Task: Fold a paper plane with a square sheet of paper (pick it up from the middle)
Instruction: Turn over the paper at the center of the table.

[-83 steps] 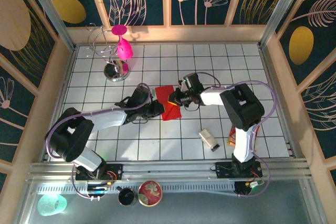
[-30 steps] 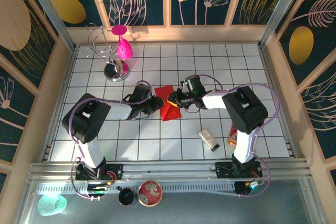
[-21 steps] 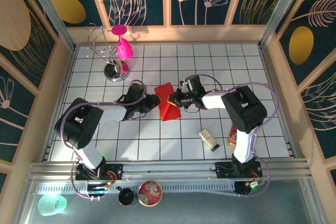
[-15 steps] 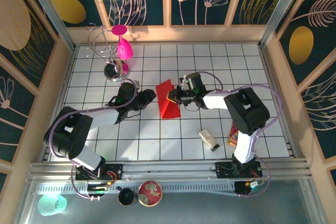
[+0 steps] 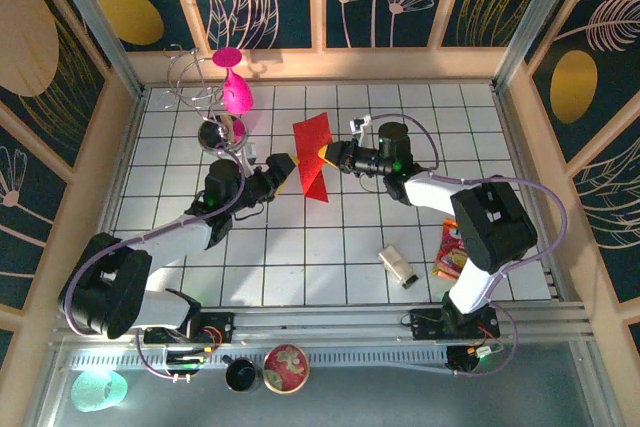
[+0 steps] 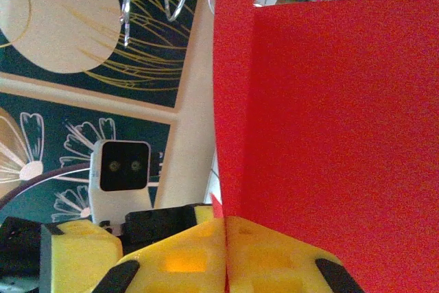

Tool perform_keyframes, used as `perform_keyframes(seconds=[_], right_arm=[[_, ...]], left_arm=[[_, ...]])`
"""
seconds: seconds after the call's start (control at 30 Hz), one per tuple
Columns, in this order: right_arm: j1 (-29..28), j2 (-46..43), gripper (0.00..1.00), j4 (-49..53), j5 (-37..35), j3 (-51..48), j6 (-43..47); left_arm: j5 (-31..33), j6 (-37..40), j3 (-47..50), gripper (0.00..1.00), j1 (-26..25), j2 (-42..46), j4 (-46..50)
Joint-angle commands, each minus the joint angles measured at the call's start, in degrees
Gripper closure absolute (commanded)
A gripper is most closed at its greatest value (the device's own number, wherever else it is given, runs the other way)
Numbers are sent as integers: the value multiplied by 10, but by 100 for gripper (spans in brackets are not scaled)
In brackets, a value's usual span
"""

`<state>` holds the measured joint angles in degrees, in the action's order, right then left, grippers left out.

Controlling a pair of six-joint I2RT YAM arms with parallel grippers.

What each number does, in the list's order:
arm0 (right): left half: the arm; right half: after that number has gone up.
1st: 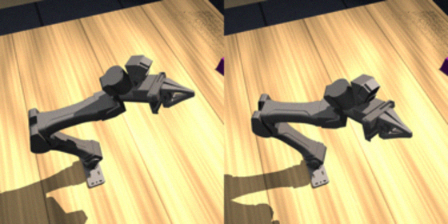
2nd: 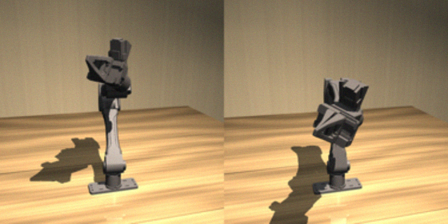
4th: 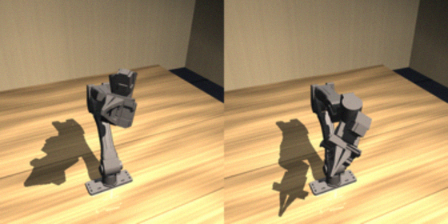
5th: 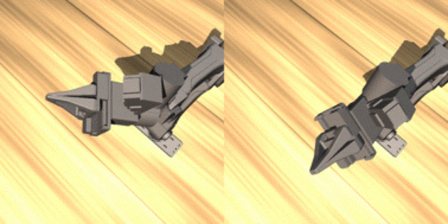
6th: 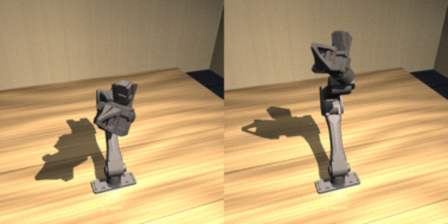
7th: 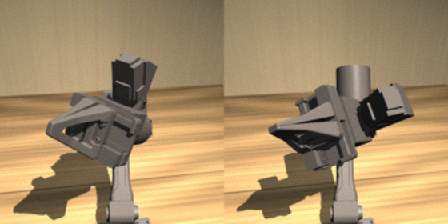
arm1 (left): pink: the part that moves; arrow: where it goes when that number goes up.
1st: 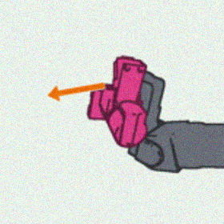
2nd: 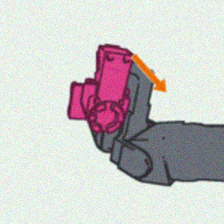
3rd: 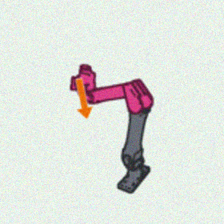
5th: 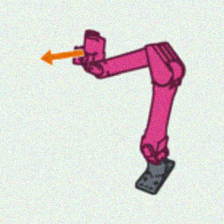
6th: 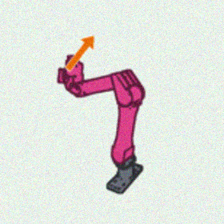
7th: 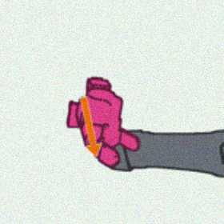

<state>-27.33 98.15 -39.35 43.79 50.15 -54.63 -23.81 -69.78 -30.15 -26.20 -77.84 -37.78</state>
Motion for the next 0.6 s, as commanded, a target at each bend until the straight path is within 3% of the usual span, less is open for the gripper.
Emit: perform_keyframes(seconds=[0.0,0.37,0.57], right_arm=[[2,-14,92,-50,30,-5,-23],[2,-8,91,-77,51,-9,-48],[3,3,91,-122,63,-16,-83]], left_arm=[[-24,-9,5,11,1,-13,-50],[-92,-62,9,12,0,-77,-206],[-110,-77,11,14,0,-93,-245]])
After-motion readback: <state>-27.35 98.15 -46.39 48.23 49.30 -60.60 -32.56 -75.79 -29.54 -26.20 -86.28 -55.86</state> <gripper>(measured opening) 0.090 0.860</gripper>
